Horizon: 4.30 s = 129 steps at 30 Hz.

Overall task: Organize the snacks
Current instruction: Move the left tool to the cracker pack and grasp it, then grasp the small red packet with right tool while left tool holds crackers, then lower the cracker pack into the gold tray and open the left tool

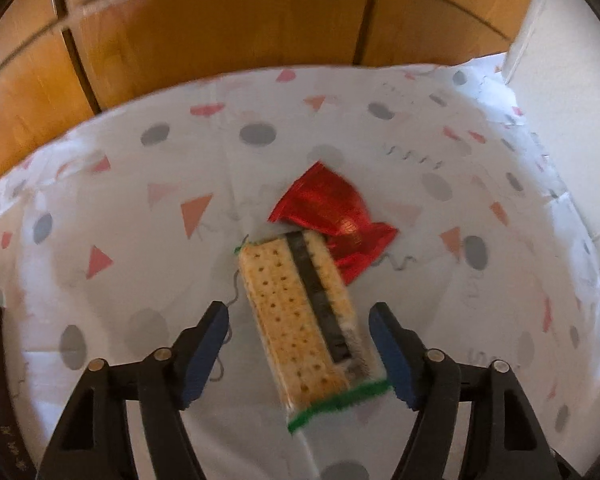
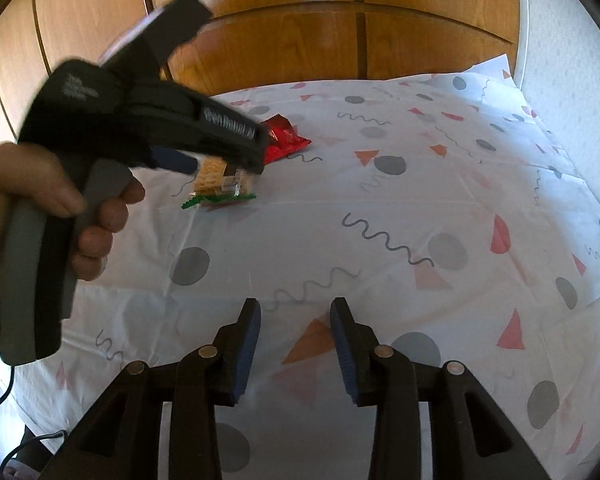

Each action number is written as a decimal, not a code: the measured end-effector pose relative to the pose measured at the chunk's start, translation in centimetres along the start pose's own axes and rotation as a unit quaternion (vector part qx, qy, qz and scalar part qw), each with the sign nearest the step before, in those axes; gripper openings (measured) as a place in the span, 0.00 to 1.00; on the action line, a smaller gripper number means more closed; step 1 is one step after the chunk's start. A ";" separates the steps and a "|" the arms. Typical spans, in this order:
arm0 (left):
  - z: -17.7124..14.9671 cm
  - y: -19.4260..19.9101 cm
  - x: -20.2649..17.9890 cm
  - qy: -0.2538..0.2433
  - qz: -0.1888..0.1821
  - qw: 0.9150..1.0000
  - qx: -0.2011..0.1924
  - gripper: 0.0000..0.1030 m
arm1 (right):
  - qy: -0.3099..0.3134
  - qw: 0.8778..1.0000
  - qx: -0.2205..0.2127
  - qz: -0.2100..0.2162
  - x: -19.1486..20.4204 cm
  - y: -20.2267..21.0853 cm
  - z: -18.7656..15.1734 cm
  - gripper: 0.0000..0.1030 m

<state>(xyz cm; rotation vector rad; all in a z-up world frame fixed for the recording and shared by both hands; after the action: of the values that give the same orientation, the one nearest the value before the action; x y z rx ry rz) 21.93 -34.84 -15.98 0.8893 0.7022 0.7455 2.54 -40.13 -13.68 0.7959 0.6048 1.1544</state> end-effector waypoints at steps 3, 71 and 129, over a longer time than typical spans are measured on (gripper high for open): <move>-1.0 0.8 0.6 -0.013 0.001 1.000 -0.015 0.46 | 0.000 1.000 -0.002 0.004 -0.1 -0.1 0.1 0.36; -14.3 15.0 8.8 0.030 0.067 0.990 -0.119 0.45 | 0.092 0.995 -0.036 -0.009 6.5 -5.0 5.2 0.30; -18.4 25.2 29.2 0.224 0.213 0.937 -0.161 0.53 | 0.107 0.992 -0.047 -0.038 7.0 -4.7 5.2 0.30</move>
<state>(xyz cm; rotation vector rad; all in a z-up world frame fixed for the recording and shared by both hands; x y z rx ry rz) 16.71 6.99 -8.95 0.5732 0.7628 1.4394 11.24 -35.60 -14.53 0.5683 0.7468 1.1971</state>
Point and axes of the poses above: each gripper's, at about its wrist camera, not at the fingertips, and y roughly against the way its jaws point, x to its left, z to its top, the point moved 7 cm from there along -y, roughly the way its jaws point, and after that the axes turned 9 degrees about -z, right-handed, at the moved point
